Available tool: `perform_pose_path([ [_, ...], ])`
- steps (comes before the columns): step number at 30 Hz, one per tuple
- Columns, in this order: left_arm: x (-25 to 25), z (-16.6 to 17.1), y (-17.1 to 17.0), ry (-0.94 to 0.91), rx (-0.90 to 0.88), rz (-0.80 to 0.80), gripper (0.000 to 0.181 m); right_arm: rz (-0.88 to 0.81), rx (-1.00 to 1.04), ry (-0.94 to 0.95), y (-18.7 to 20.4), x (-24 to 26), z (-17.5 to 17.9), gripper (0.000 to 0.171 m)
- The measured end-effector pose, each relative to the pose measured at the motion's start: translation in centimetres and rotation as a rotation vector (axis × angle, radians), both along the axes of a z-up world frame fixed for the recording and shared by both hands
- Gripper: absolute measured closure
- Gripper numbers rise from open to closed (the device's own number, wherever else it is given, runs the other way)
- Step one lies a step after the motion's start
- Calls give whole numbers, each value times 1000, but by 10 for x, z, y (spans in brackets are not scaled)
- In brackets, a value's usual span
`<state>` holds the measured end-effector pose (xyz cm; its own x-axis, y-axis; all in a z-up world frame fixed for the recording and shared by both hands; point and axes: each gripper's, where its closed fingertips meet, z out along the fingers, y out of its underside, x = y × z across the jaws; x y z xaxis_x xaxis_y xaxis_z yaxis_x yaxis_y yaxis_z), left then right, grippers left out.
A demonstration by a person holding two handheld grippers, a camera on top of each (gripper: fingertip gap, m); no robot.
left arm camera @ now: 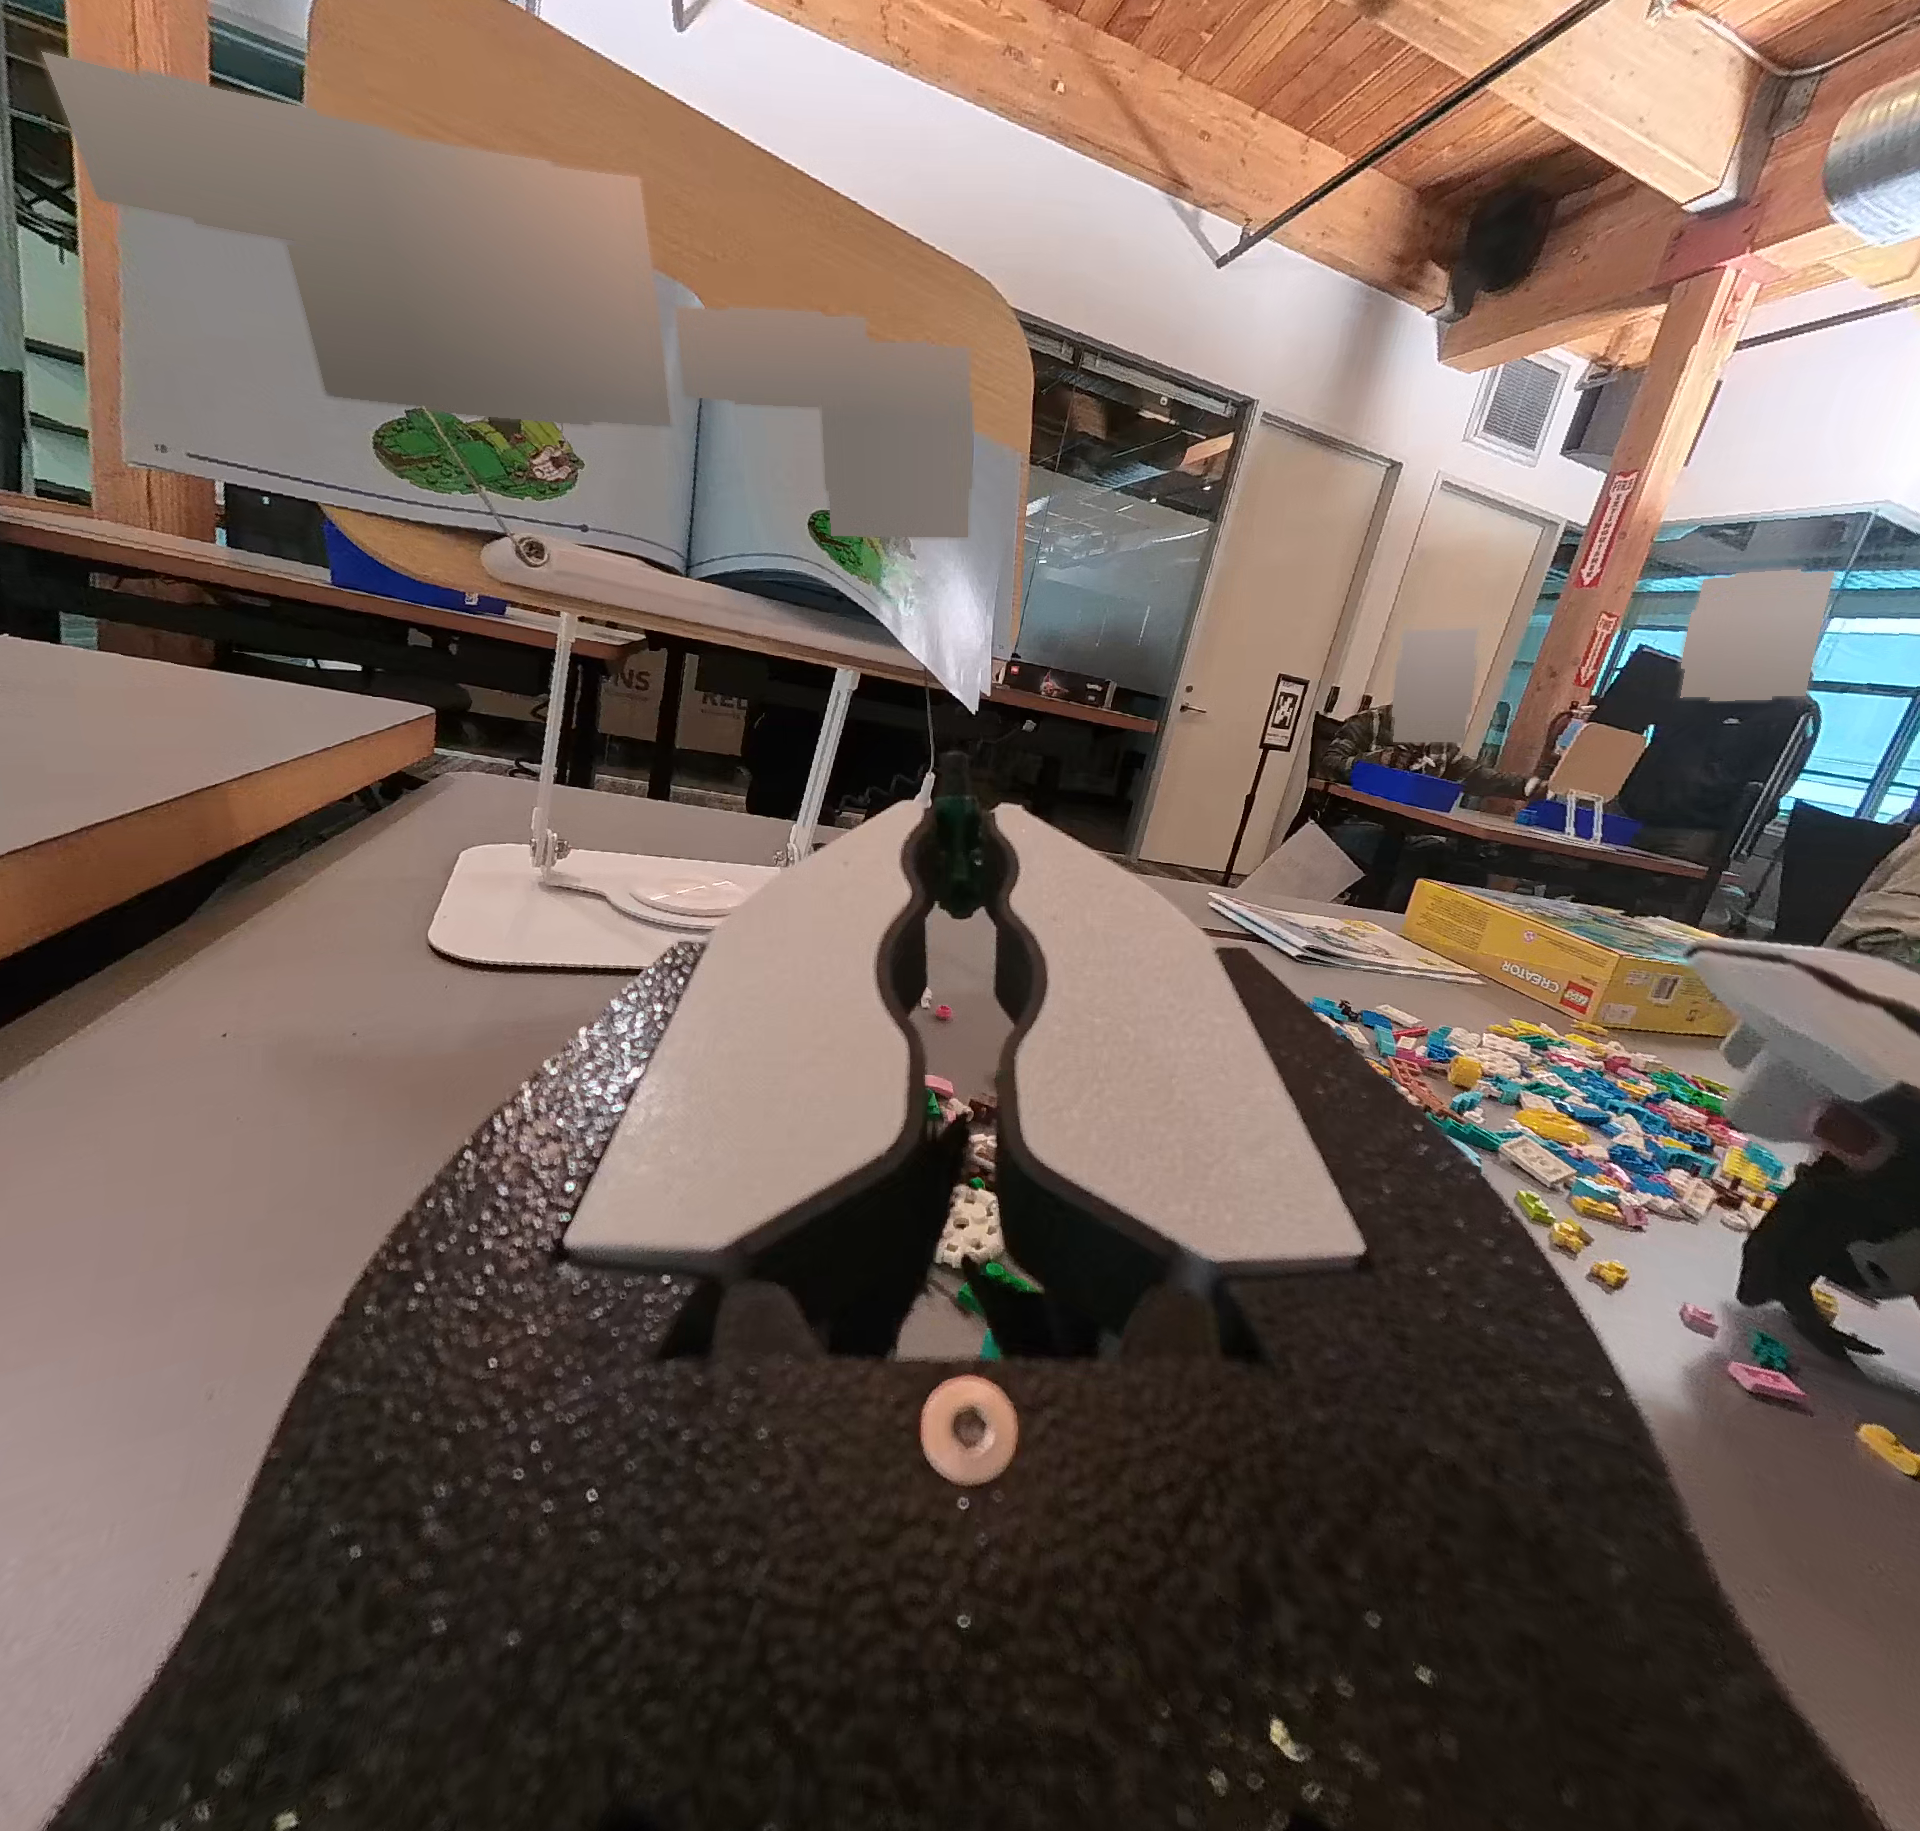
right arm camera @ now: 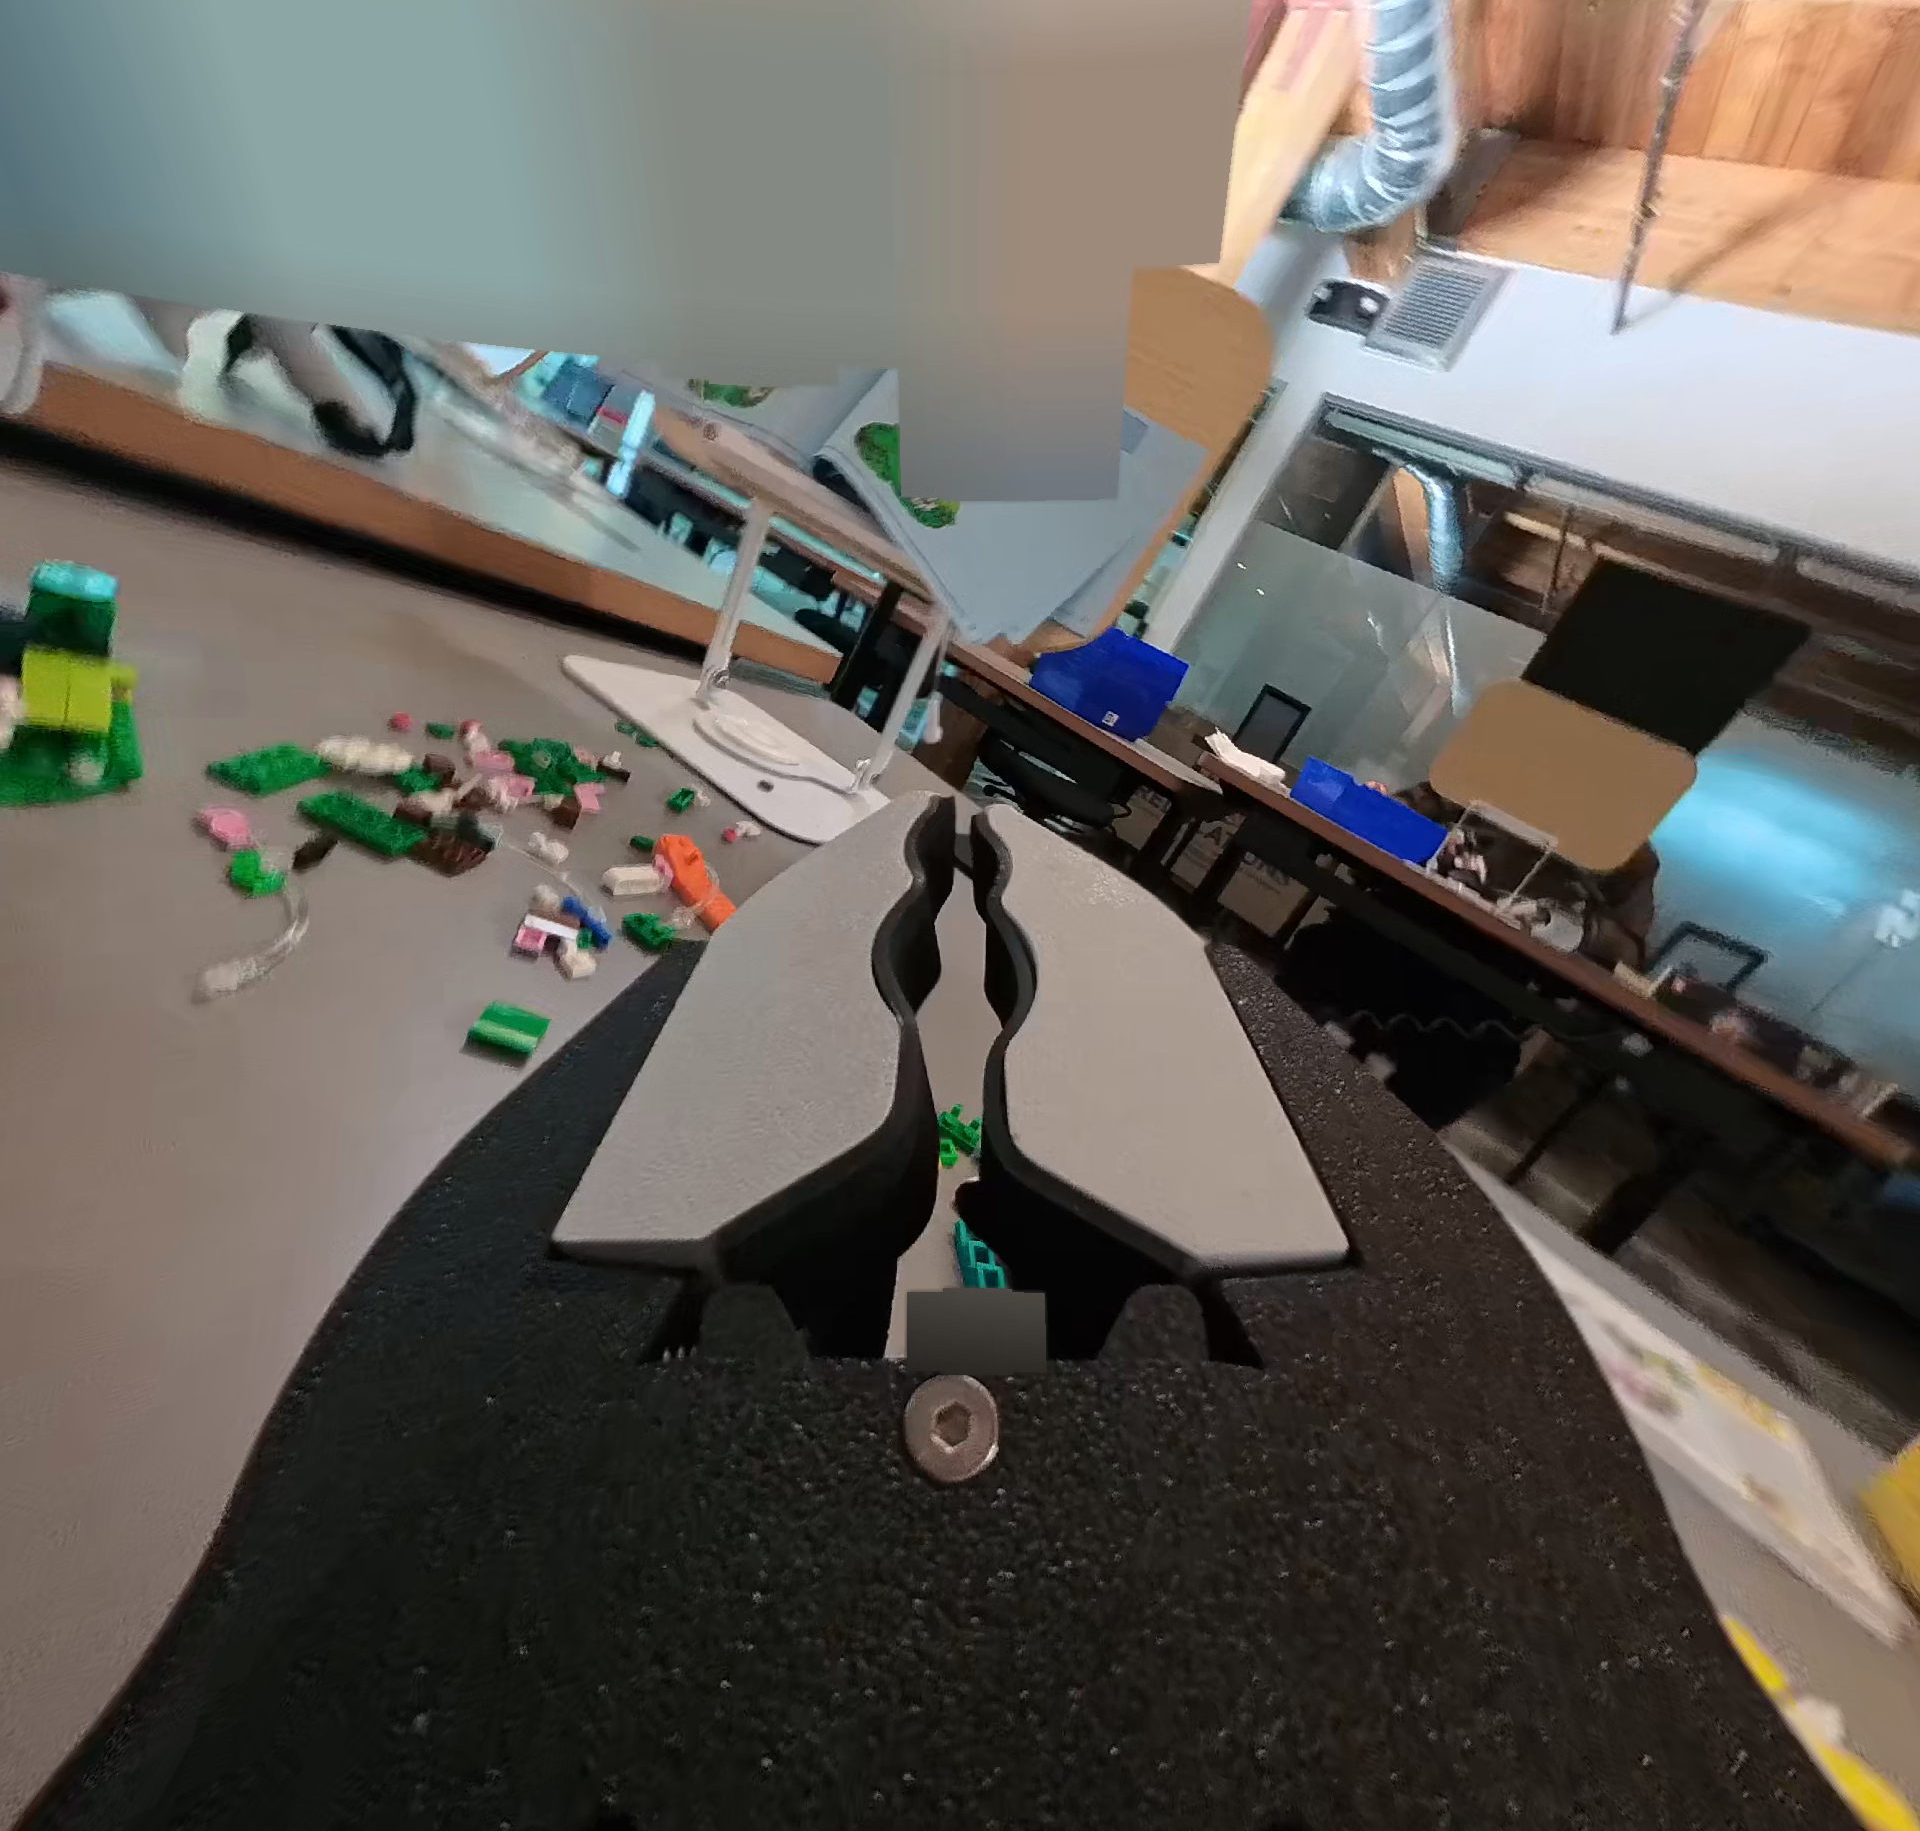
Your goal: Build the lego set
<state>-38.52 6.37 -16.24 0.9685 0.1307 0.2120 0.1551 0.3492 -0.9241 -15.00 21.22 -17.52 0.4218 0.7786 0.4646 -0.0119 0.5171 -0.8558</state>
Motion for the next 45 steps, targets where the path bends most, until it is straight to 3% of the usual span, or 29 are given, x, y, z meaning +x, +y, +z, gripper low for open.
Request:
perform_pose_path([
  [2,0,0,0,-4,1,0,174,-23,-123,99,15,10,10,168],
  [5,0,0,0,-3,1,0,174,-205,-230,224,60,53,25,166],
  [8,1,0,0,-1,2,-4,174,-439,-217,378,102,125,47,159],
  [12,1,1,0,0,4,-3,174,-684,-119,498,127,217,65,160],
  [17,1,0,1,-7,3,-12,174,-849,-84,505,140,270,55,162],
  [22,1,0,1,-16,5,-17,174,-809,-184,439,155,253,29,165],
  [36,1,-2,1,-27,2,-27,174,-702,132,-73,137,163,14,169],
  [45,1,-2,2,-20,-2,-26,174,-680,134,-119,137,152,-1,171],
])
